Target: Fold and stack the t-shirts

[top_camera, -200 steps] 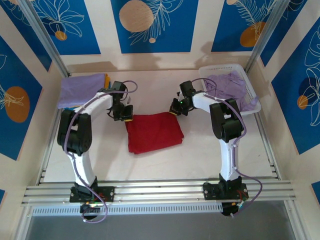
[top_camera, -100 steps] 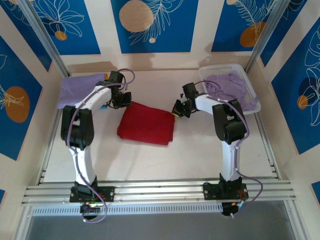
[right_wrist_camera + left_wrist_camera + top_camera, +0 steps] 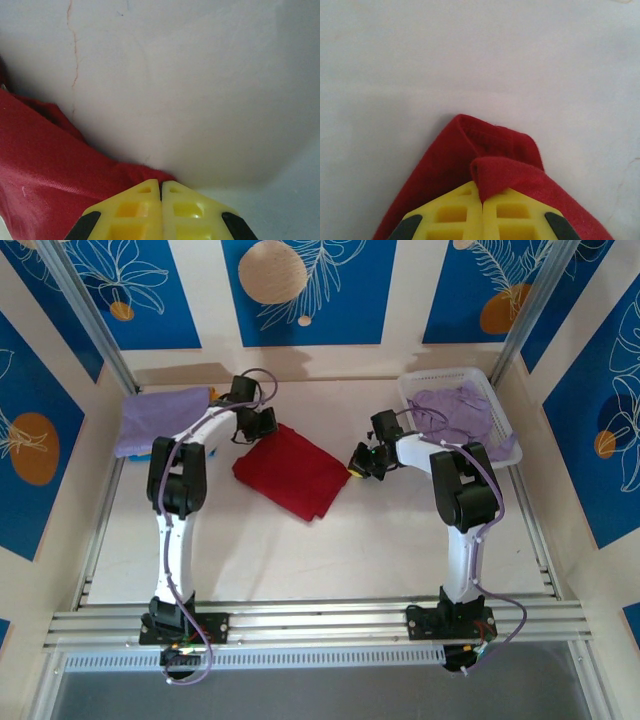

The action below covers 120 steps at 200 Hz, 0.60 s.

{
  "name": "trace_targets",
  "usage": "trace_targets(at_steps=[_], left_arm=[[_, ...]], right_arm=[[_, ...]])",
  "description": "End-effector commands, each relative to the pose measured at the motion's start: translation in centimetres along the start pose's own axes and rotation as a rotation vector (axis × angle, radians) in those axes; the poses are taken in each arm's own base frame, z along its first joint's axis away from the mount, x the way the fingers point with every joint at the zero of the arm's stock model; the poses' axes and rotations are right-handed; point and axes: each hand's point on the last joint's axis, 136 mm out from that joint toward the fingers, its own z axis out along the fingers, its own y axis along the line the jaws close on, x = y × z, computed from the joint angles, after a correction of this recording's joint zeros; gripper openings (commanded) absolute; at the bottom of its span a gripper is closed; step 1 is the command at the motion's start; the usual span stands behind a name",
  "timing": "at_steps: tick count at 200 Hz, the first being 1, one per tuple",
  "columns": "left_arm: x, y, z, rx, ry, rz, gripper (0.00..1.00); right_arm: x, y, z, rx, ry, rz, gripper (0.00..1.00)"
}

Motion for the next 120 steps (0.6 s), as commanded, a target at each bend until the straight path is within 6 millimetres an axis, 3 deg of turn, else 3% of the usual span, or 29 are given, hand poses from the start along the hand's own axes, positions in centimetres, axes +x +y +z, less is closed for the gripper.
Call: trace_targets(at_steps=[1, 32, 62, 90, 97, 120], left_arm=[[-4.3, -2.9, -1.5, 0.038, -0.173, 0.026, 0.00], [-4.8, -0.9, 2.7, -0.022, -0.155, -0.070, 0.00], [-5.5, 1.4, 4.1, -0.150, -0.144, -0.132, 0.00], [-5.7, 0.7, 5.4, -0.095, -0.096, -0.156, 0.00], [-5.6, 0.1, 5.7, -0.063, -0.086, -0.151, 0.09], [-5.5, -1.7, 4.9, -0.007, -0.067, -0.100, 0.37]], right_arm=[[3.3, -4.8, 1.0, 0.147, 0.100, 0.088, 0.00], [3.7, -5.6, 0.5, 0.160, 0.091, 0.120, 0.00], [4.2, -5.8, -0.1, 0.159, 0.083, 0.141, 0.00], [4.2, -5.0, -0.3, 0.125, 0.080, 0.133, 0.00], [4.2, -4.6, -0.4, 0.110, 0.077, 0.125, 0.03], [3.7, -2.6, -1.9, 0.037, 0.047, 0.078, 0.26]])
